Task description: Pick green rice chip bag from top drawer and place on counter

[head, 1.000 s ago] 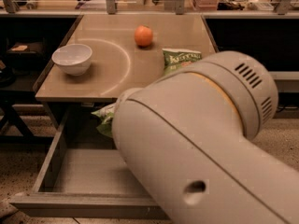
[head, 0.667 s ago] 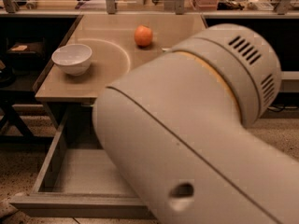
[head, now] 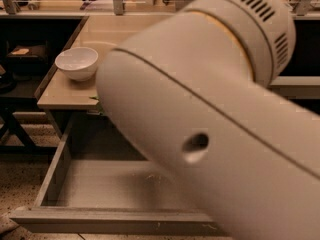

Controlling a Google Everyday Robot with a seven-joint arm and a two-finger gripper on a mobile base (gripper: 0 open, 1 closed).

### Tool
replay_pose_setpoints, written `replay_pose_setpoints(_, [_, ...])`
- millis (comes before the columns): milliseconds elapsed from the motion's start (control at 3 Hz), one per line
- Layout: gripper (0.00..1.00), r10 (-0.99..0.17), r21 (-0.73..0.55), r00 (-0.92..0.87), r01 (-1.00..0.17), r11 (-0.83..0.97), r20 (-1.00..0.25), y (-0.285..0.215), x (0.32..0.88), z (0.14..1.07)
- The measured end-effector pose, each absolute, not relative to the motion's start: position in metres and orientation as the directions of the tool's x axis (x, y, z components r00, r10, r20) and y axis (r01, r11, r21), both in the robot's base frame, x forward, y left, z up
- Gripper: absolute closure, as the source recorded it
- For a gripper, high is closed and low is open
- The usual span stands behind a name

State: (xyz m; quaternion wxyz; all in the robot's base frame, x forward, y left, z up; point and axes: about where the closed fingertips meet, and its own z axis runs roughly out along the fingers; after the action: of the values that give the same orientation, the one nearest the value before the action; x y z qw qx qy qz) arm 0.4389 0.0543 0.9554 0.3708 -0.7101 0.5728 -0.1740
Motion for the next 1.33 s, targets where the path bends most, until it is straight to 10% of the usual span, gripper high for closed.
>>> replay_pose_setpoints(1333, [1.0,-0.927,-0.791,0.315,-0.61,-0.033,-0.205,0.057,0.541,0.977])
